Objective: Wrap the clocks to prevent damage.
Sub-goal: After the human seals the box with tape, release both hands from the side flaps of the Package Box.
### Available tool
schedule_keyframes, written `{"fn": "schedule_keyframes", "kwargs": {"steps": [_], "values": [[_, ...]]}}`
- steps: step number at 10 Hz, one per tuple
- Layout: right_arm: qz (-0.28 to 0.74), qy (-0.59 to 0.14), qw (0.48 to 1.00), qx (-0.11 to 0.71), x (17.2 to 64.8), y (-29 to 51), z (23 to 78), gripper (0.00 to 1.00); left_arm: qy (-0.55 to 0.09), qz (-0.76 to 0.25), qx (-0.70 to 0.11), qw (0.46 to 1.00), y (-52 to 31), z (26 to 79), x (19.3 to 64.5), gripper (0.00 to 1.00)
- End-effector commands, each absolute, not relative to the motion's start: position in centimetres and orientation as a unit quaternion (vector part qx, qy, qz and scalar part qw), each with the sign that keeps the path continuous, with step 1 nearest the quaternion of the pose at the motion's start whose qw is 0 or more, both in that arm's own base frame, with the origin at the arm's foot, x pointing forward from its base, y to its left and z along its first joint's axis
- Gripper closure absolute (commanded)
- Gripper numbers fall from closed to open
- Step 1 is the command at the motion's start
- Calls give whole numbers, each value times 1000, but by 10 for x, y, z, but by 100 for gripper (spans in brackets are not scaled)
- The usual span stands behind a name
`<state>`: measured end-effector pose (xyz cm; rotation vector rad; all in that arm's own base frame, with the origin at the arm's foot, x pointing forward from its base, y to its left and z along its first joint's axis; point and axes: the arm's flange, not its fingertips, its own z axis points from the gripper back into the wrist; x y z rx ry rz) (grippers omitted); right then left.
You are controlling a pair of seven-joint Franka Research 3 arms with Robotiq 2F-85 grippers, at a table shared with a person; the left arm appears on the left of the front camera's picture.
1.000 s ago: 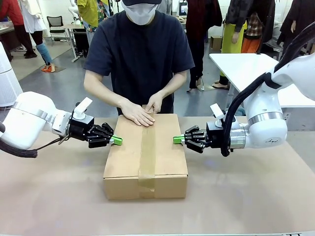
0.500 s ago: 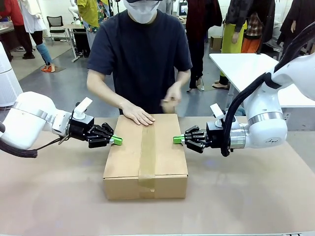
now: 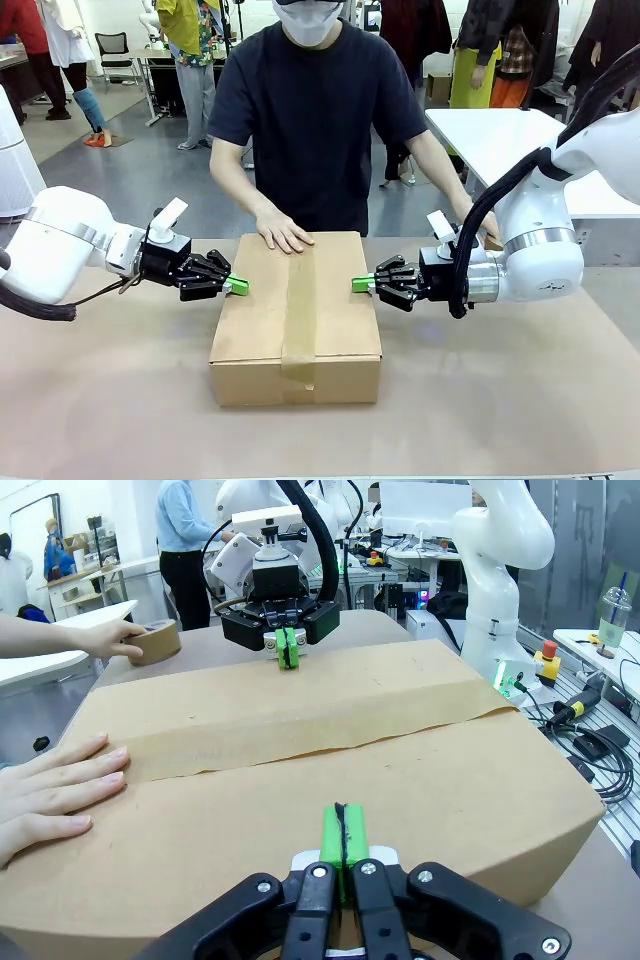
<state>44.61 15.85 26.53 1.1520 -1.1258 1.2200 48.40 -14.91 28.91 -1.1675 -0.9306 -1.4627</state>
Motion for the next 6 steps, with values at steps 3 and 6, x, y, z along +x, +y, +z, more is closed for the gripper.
{"fn": "schedule_keyframes", "kwargs": {"steps": [3,6], "values": [[508,-473,535,481,444,160,263,99,-386,-604,-481,505,-149,288,484,100],[508,-473,535,481,444,160,263,99,-386,-604,-481,505,-149,288,484,100]]}}
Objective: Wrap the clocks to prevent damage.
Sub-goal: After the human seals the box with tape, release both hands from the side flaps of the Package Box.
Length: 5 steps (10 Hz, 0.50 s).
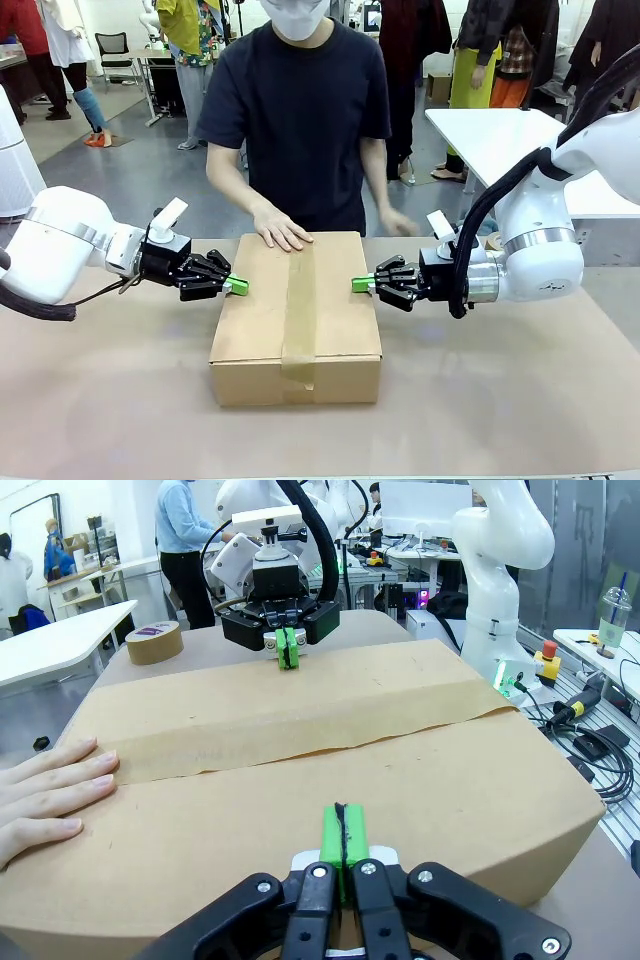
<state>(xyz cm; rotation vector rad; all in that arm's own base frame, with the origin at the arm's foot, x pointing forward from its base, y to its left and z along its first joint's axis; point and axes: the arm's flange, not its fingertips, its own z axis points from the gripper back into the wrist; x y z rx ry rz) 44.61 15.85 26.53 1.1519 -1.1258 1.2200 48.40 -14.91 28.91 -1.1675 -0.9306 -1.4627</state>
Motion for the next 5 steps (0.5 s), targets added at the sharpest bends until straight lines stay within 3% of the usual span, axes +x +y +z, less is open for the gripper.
{"fn": "schedule_keyframes", "kwargs": {"steps": [1,3,5], "values": [[508,-473,535,481,444,160,263,99,-386,-604,-481,505,-149,288,484,100],[511,-472,532,483,446,159,265,99,-385,-605,-483,502,-149,289,484,100],[536,-439,548,469,434,163,313,99,-335,-641,-456,518,-147,333,483,100]]}}
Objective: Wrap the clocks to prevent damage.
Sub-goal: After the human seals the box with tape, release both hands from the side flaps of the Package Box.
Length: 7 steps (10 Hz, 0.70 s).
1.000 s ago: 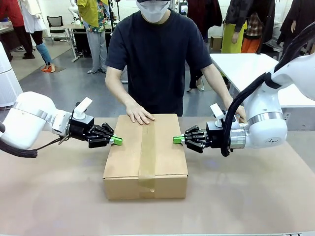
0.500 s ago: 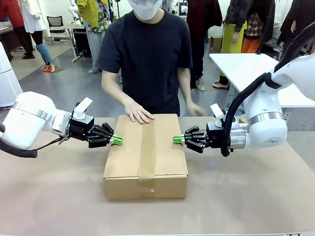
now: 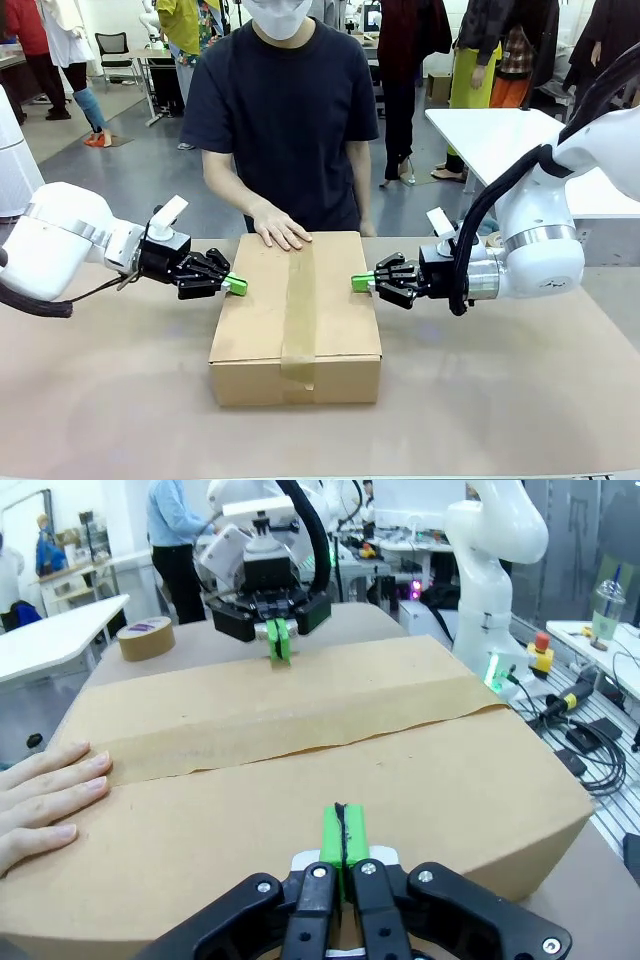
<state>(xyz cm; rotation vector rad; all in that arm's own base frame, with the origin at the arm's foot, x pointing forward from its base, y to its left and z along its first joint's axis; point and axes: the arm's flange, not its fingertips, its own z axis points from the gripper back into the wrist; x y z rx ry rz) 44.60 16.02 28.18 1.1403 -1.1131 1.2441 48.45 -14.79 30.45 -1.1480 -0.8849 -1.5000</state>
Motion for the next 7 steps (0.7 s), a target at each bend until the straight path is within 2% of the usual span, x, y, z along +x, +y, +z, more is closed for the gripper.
{"fn": "schedule_keyframes", "kwargs": {"steps": [1,3,5,7], "values": [[558,-423,561,442,426,161,345,99,-308,-655,-427,542,-143,373,477,100],[598,-374,579,410,404,153,418,99,-258,-686,-384,562,-133,443,462,100],[605,-306,645,352,388,136,471,99,-200,-699,-317,609,-121,493,440,100],[589,-313,685,293,373,113,525,99,-182,-688,-266,650,-101,544,423,100]]}}
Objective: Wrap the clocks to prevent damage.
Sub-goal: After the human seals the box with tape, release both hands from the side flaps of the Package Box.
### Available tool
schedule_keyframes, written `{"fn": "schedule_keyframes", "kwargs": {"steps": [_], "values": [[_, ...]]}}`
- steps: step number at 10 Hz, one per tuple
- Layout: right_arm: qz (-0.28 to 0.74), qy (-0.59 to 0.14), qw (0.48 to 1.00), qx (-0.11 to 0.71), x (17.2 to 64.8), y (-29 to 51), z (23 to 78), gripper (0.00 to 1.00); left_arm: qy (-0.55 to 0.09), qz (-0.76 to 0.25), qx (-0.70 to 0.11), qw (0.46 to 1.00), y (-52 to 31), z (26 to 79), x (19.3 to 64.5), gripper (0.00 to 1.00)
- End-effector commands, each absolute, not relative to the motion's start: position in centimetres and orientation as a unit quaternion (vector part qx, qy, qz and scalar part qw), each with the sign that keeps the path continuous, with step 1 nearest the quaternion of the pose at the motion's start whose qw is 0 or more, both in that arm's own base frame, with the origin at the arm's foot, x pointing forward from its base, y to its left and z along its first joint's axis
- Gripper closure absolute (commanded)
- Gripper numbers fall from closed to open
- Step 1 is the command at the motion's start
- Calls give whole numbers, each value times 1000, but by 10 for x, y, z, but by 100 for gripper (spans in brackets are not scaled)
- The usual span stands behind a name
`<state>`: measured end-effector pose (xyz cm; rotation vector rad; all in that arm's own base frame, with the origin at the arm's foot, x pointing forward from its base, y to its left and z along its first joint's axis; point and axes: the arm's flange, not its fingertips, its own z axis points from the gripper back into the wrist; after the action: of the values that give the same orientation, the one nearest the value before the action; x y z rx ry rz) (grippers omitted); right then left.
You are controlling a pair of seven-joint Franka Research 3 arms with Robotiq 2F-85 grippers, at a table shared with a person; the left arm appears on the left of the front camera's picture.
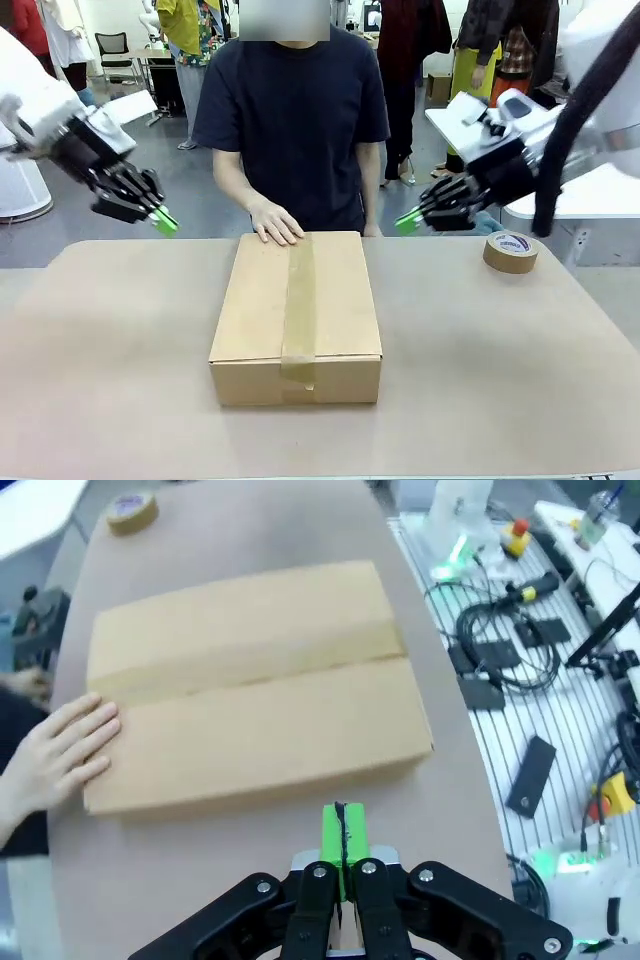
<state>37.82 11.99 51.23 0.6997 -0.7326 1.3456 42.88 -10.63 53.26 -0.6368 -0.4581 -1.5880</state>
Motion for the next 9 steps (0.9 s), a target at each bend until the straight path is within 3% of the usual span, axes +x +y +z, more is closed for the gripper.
{"fn": "schedule_keyframes", "kwargs": {"steps": [1,5,6,7,9], "values": [[582,-319,697,271,364,104,544,99,-186,-679,-248,665,-90,561,416,100],[589,-262,730,228,363,92,546,99,-204,-660,-191,697,-60,570,404,100],[606,-247,719,234,375,97,531,99,-210,-668,-219,679,-62,586,406,100],[587,-290,721,226,355,85,556,99,-210,-668,-219,679,-62,586,406,100],[587,-290,721,226,355,85,556,99,-210,-668,-219,679,-62,586,406,100]]}}
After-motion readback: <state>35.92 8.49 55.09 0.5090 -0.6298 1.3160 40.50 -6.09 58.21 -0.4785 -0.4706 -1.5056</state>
